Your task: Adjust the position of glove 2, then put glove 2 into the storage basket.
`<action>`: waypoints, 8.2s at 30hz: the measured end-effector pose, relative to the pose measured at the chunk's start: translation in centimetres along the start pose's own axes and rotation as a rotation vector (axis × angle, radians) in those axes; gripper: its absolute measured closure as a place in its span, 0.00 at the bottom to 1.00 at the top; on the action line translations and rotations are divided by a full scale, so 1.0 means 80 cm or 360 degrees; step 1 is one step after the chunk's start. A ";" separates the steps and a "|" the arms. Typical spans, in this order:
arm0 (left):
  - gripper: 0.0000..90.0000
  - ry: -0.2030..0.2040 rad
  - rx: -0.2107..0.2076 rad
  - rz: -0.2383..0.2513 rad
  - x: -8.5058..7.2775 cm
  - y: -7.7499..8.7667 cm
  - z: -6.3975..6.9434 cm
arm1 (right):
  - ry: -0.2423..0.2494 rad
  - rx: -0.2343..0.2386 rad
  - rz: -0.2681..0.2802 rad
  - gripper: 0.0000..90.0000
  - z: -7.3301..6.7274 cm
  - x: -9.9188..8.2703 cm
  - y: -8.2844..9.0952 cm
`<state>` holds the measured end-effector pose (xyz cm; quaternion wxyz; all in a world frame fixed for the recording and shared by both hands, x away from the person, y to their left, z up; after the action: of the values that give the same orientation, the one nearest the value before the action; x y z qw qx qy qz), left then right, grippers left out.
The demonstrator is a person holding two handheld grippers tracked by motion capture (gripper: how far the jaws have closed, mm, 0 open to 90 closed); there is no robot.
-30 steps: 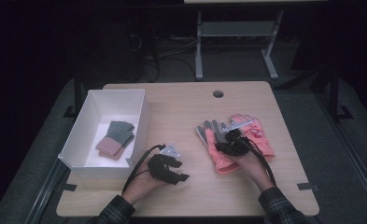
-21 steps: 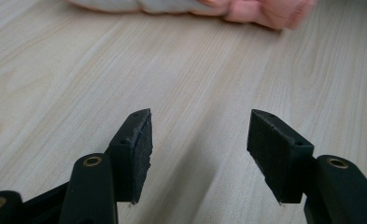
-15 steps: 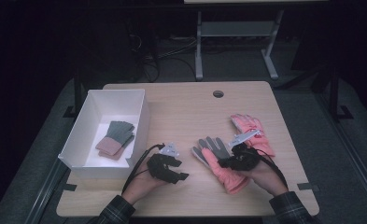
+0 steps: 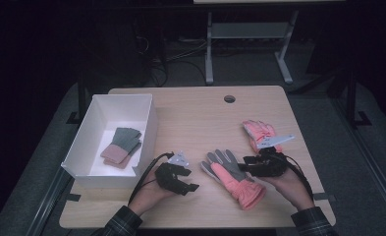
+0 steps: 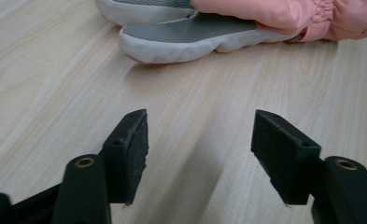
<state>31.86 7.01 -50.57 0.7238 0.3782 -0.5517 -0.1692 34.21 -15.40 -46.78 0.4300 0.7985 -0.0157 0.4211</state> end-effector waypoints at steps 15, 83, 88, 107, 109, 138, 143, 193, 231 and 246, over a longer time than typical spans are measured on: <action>0.29 0.0035 -0.0010 0.0044 -0.006 0.006 0.007 | -0.0292 -0.0350 0.0031 0.45 0.089 0.020 0.021; 0.29 0.0038 0.0030 -0.0045 -0.017 -0.002 -0.006 | -0.0352 -0.0229 0.0020 0.92 0.115 0.025 0.043; 0.28 0.0047 0.0035 -0.0039 -0.017 -0.001 -0.008 | -0.0316 -0.0172 0.0019 0.92 0.093 0.028 0.049; 0.28 0.0050 0.0033 -0.0036 -0.017 -0.002 -0.007 | -0.0091 0.0060 -0.0104 0.91 -0.009 0.031 0.043; 0.28 0.0053 0.0033 -0.0036 -0.017 -0.002 -0.006 | -0.0073 0.0075 -0.0120 0.91 -0.016 0.032 0.040; 0.28 0.0027 0.0022 -0.0060 -0.017 -0.006 -0.004 | 0.0028 0.0063 -0.0368 0.78 -0.040 0.006 -0.031; 0.29 0.0038 0.0025 -0.0056 -0.018 -0.005 -0.004 | 0.0008 0.0124 -0.0231 0.61 -0.041 0.018 -0.009; 1.00 -0.0041 -0.0070 -0.0016 0.077 -0.065 -0.012 | 0.0055 0.0101 -0.0286 1.00 0.006 -0.077 0.007; 1.00 0.0046 -0.0082 0.0001 0.065 -0.048 -0.044 | 0.0227 0.0277 -0.0253 1.00 -0.079 -0.060 -0.040; 0.70 0.0111 0.0012 -0.0032 0.040 -0.019 -0.054 | 0.0085 0.0016 0.0116 1.00 -0.046 -0.025 0.017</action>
<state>37.21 5.47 -49.97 0.7394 0.3922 -0.5230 -0.1610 30.01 -14.35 -46.23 0.4106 0.7880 -0.0314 0.4576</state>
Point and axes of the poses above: each handheld gripper's, and its own axes: y roughly backward along the jaws, x roughly out of its top, z roughly to its right, the point moved 8 cm from there along -y, roughly forward along the jaws, and after that the axes turned 5 degrees about -y, right-handed, at the moved point
